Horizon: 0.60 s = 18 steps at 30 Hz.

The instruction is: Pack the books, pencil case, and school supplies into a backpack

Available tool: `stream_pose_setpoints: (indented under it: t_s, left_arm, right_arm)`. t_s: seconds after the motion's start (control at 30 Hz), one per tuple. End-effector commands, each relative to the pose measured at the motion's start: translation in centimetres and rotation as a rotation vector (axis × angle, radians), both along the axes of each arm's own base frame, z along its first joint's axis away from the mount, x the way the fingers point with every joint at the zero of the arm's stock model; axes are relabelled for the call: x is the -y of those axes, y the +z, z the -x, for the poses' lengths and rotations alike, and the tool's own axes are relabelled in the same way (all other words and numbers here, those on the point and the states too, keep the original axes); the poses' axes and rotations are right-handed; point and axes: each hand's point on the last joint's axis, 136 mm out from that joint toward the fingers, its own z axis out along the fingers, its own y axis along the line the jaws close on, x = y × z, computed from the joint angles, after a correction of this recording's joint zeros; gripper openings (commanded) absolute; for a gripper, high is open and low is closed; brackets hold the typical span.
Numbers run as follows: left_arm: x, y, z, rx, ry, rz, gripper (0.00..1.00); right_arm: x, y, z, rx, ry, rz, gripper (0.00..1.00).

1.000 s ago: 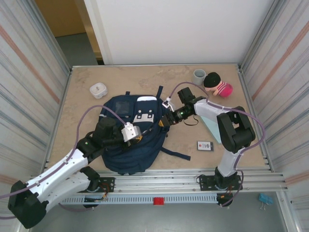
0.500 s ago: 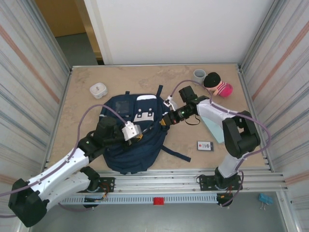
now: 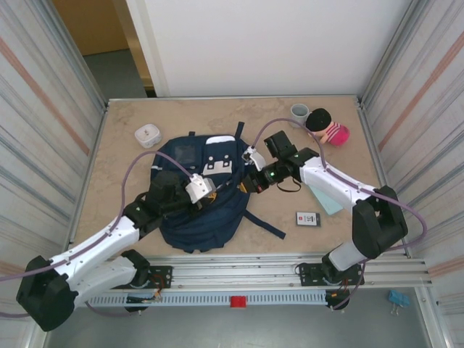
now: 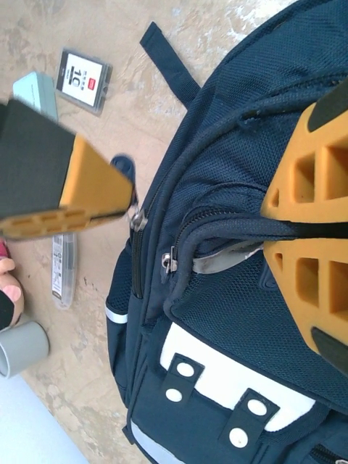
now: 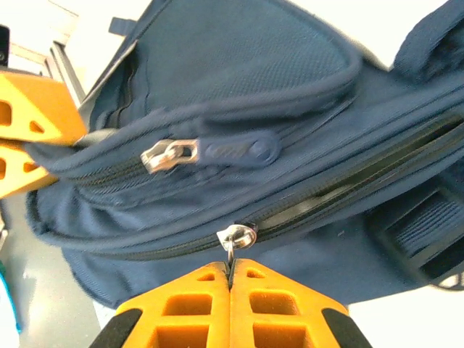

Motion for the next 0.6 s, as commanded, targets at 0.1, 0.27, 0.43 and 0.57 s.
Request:
stream_pose_setpoints:
  t_s: [0.1, 0.27, 0.43, 0.57]
  left_arm:
    - [0.5, 2.5, -2.4, 0.034, 0.092, 0.071, 0.01]
    - [1.1, 2.8, -2.6, 0.024, 0.1, 0.079, 0.0]
    - [1.2, 3.4, -3.0, 0.032, 0.123, 0.106, 0.0]
    - [1.7, 3.5, -2.8, 0.03, 0.095, 0.117, 0.0]
  right_arm:
    - [-0.7, 1.0, 1.9, -0.024, -0.025, -0.036, 0.0]
    - [-1.2, 1.1, 1.3, -0.014, -0.074, -0.075, 0.0]
    - [-1.4, 0.7, 0.9, -0.02, -0.107, -0.088, 0.0]
    - [-1.5, 0.4, 0.7, -0.013, -0.109, -0.092, 0.0]
